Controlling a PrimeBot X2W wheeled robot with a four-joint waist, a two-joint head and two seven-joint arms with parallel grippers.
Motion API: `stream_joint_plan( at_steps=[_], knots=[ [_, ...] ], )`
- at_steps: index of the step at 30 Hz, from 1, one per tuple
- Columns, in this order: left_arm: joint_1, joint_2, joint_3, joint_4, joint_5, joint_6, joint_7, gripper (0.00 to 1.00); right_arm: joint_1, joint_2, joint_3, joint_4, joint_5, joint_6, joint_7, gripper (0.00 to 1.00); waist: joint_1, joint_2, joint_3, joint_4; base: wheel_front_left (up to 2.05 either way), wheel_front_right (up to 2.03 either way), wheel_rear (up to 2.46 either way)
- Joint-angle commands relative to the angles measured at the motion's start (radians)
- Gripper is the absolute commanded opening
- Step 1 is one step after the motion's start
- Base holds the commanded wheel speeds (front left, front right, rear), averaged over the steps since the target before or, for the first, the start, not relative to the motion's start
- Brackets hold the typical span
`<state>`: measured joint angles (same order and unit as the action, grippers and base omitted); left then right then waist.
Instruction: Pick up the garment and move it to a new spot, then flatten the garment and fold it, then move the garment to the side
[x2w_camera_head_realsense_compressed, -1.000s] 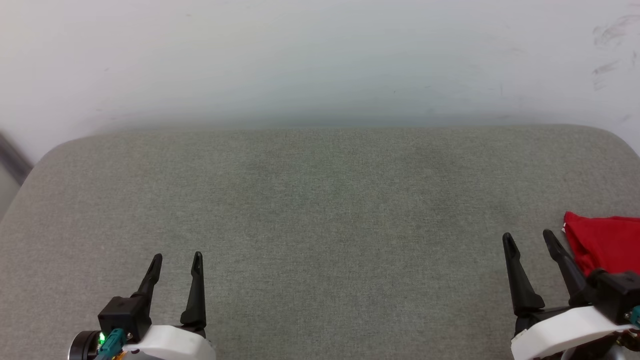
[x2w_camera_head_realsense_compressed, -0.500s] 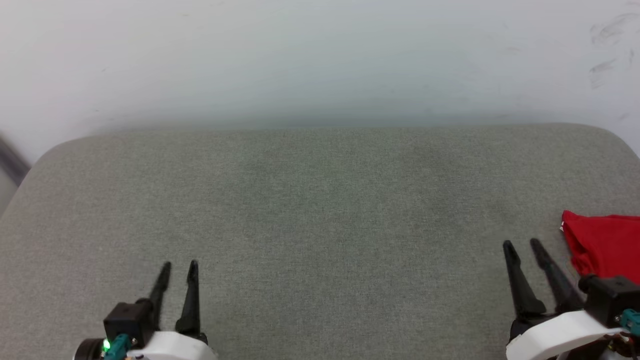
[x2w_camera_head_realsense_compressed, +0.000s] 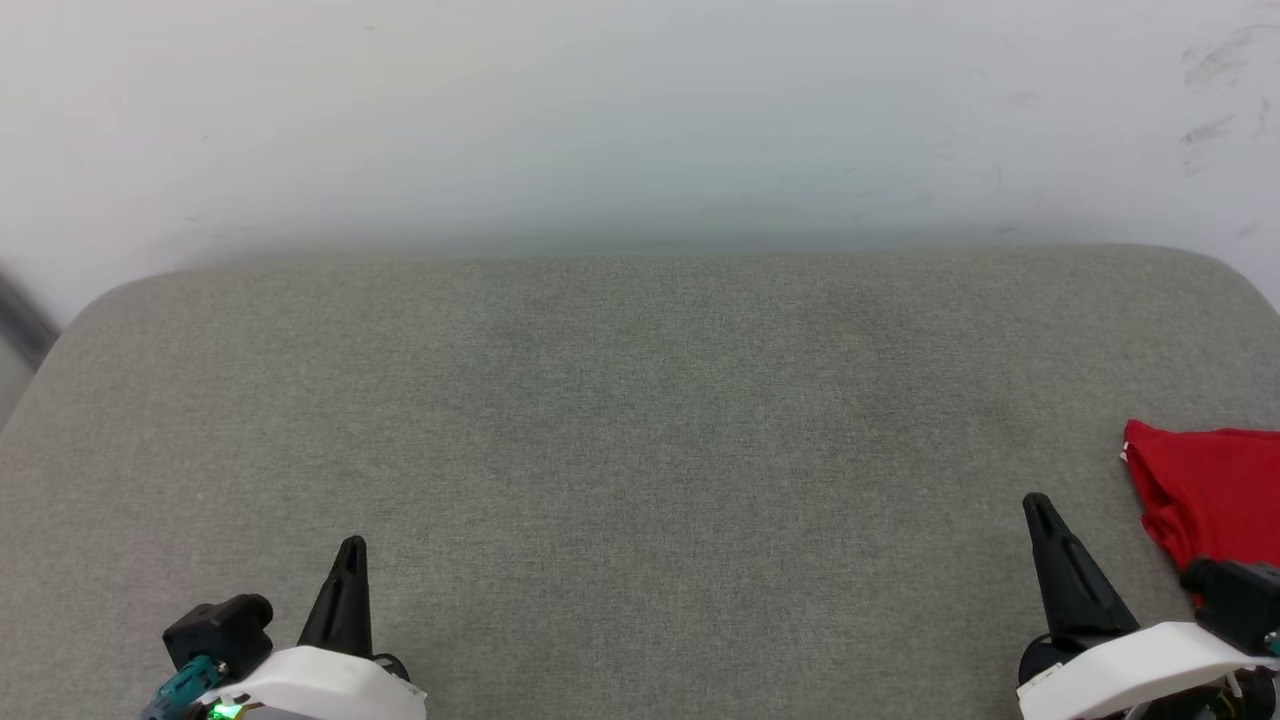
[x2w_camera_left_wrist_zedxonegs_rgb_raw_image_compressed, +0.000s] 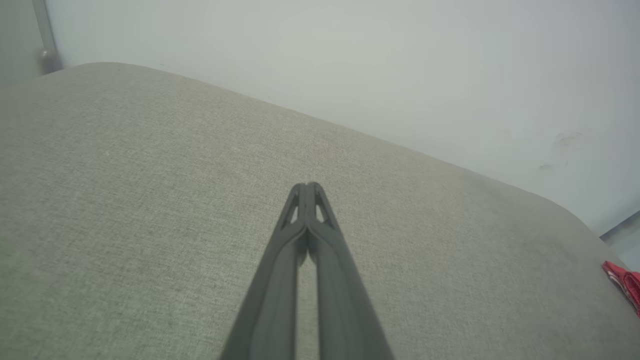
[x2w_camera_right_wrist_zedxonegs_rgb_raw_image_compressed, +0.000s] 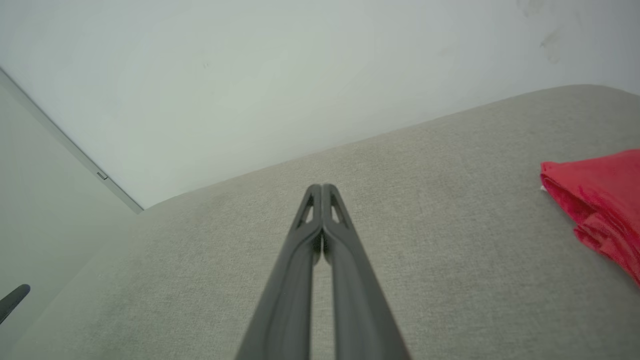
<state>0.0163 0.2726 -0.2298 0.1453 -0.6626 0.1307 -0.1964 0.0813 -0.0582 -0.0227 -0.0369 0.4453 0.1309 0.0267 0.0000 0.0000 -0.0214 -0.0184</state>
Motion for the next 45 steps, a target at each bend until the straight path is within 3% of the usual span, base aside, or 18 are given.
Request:
stream_joint_plan(
  at_steps=[1, 22, 45],
  knots=[
    [-0.028, 0.002, 0.017, -0.009, -0.027, -0.008, 0.005, 0.00, -0.033, -0.007, -0.003, -0.006, 0.034, 0.000, -0.002, 0.00, 0.0000, 0.0000, 0.000, 0.000, 0.00, 0.00, 0.00],
    [-0.061, -0.054, 0.103, 0.024, -0.293, -0.081, 0.085, 0.00, -0.079, -0.015, -0.013, 0.074, 0.366, 0.000, 0.012, 0.00, 0.0000, 0.0000, 0.005, 0.004, 0.00, 0.00, 0.00],
    [-0.084, -0.108, 0.180, 0.048, -0.521, -0.143, 0.158, 0.00, -0.118, -0.017, -0.028, 0.144, 0.648, 0.000, 0.028, 0.00, 0.0000, 0.0000, 0.010, 0.007, 0.00, 0.00, 0.00]
  ],
)
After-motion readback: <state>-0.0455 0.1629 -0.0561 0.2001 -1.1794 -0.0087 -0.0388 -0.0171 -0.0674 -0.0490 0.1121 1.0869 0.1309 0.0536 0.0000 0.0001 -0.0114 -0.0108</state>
